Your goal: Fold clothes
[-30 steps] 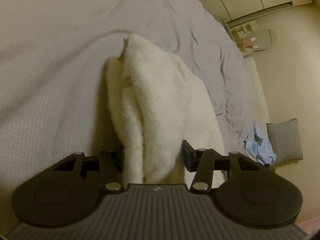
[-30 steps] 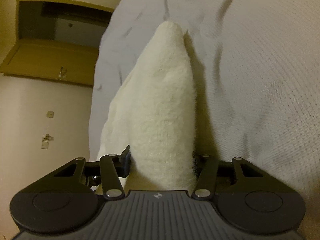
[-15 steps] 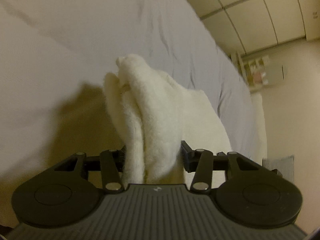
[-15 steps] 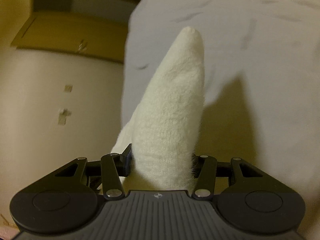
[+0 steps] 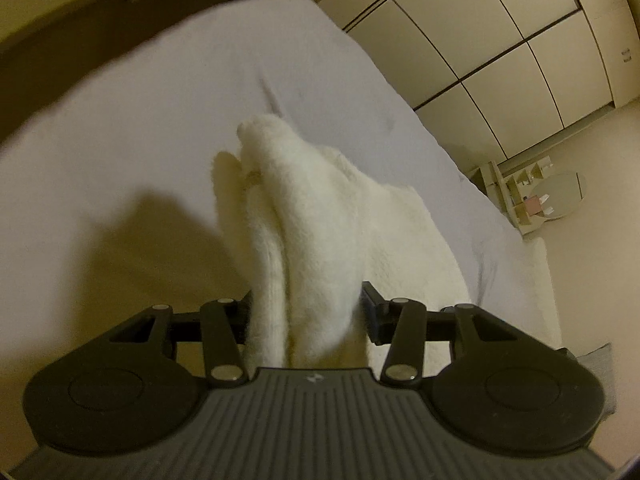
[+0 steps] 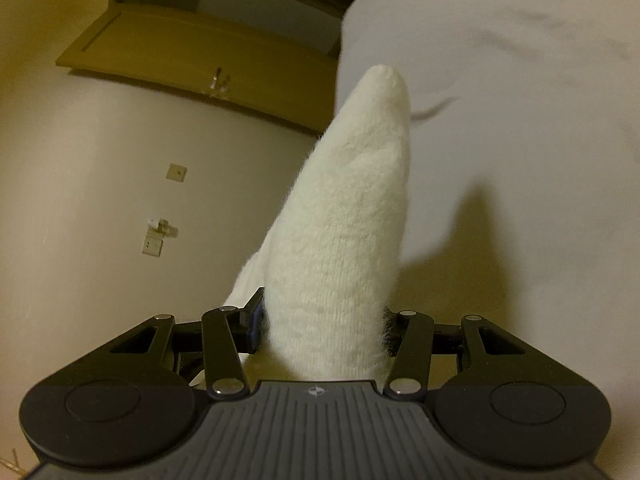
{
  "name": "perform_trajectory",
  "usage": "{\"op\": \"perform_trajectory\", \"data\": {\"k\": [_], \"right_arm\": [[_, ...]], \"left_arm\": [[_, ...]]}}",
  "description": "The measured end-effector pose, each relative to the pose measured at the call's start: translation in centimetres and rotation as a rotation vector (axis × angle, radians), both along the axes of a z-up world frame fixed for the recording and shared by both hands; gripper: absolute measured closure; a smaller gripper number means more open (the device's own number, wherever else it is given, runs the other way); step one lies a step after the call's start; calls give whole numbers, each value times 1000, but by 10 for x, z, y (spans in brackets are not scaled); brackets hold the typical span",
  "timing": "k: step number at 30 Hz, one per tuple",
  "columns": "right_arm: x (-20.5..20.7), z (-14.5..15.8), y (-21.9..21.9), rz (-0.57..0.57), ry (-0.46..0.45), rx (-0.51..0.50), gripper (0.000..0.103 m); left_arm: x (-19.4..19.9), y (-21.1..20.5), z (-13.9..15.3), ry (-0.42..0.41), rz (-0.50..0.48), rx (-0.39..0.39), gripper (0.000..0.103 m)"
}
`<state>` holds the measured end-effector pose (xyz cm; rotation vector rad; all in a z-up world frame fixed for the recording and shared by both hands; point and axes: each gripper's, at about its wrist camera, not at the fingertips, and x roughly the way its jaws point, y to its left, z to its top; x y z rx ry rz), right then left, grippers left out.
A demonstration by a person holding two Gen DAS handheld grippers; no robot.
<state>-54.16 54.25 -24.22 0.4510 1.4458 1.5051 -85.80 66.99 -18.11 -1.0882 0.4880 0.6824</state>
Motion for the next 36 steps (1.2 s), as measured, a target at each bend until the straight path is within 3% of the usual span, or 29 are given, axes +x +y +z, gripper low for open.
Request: {"op": "perform_trajectory", "data": {"k": [5, 9, 14, 17, 20, 23, 28, 31, 33, 36], "right_arm": [[-28, -32, 53, -28, -12, 5, 54], [-38, -58, 73, -59, -26, -14, 54], [-45, -95, 103, -62, -63, -159, 53], [-50, -109, 115, -30, -118, -280, 47], [-52, -94, 116, 36, -271, -350, 41], [-54, -66, 108, 87, -446, -347, 39], [-71, -17, 86, 188, -704, -316, 41], [-110, 4, 76, 279, -774, -294, 54], [-132, 3, 73, 347, -812, -292, 61], [-151, -7, 74, 409, -864, -298, 65]], "left_arm": [[-27, 78, -18, 23, -24, 28, 60], [-41, 115, -45, 34, -58, 32, 60], [-43, 148, -81, 72, -118, 34, 60], [-36, 159, -112, 142, -132, -14, 59], [-44, 151, -125, 185, -130, -25, 56], [-60, 138, -110, 200, -82, 7, 56], [-79, 103, -65, 359, -32, 148, 79], [-70, 71, -41, 417, -119, 245, 88], [-59, 49, -37, 442, -206, 298, 91], [-47, 44, -52, 479, -255, 288, 92]]}}
